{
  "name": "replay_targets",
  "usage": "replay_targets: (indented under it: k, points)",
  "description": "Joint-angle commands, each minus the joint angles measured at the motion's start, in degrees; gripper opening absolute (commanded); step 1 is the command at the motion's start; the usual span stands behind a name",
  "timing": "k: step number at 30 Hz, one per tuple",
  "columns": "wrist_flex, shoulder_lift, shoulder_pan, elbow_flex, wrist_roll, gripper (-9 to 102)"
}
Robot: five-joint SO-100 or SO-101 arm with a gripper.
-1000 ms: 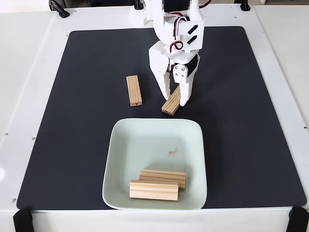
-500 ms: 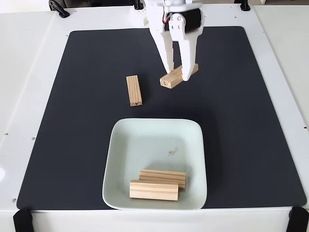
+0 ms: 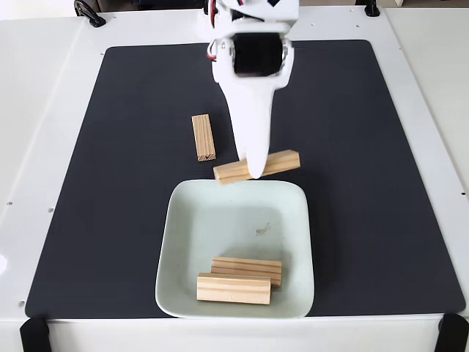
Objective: Pick up the wooden block and place them on the plate.
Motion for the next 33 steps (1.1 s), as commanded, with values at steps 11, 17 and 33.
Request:
replay_targets:
  k: [11, 17, 33]
  points:
    - [-1.0, -14.9, 4.5, -16.3, 5.1, -1]
    - [-1.1, -15.2, 4.0, -16.3, 8.2, -1]
    - [-1.7, -15.3, 3.5, -16.1, 8.8, -1]
